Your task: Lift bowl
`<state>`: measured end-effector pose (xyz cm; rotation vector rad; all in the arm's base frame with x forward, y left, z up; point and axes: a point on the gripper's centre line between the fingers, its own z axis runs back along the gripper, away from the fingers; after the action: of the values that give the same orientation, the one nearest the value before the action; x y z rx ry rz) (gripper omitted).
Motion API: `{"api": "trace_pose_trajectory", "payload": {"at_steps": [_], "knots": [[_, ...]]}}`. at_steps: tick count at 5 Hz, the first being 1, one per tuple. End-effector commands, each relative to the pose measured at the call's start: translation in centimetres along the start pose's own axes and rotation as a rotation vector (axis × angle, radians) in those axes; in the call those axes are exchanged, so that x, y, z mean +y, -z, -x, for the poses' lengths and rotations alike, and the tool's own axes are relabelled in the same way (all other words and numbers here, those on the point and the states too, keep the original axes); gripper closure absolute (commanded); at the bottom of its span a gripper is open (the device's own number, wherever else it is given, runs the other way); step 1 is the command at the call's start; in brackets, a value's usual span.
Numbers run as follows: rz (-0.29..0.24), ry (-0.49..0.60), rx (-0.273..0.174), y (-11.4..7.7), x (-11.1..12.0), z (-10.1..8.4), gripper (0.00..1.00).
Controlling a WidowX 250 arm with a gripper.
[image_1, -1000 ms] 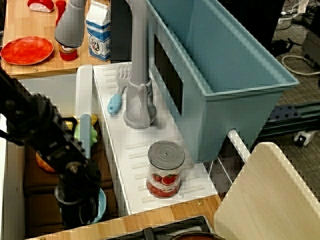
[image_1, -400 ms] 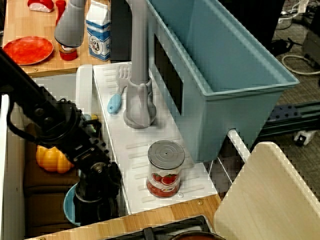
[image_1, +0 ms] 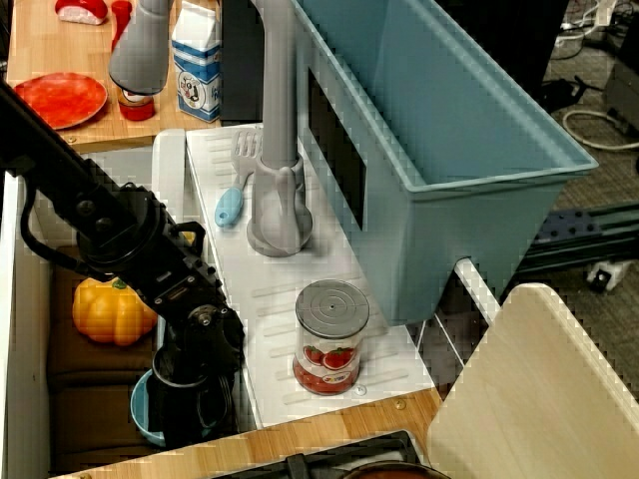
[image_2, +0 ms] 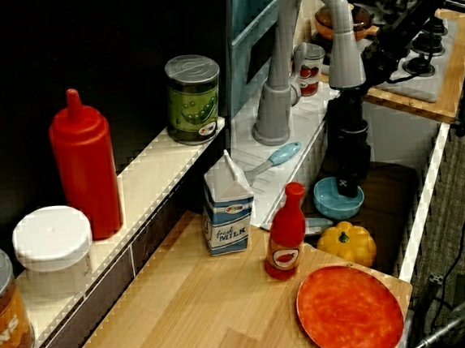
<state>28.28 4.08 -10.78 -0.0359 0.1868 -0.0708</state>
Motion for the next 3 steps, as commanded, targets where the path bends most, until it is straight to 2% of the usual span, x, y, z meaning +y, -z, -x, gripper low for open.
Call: {"api": "trace_pose_trajectory", "payload": {"at_steps": [1,3], "knots": [[-0.009,-0.042,-0.083,0.21,1.37,-0.19,1.0],[0.008,-0.062,-0.096,0.34,1.72,0.8,1.0]]}}
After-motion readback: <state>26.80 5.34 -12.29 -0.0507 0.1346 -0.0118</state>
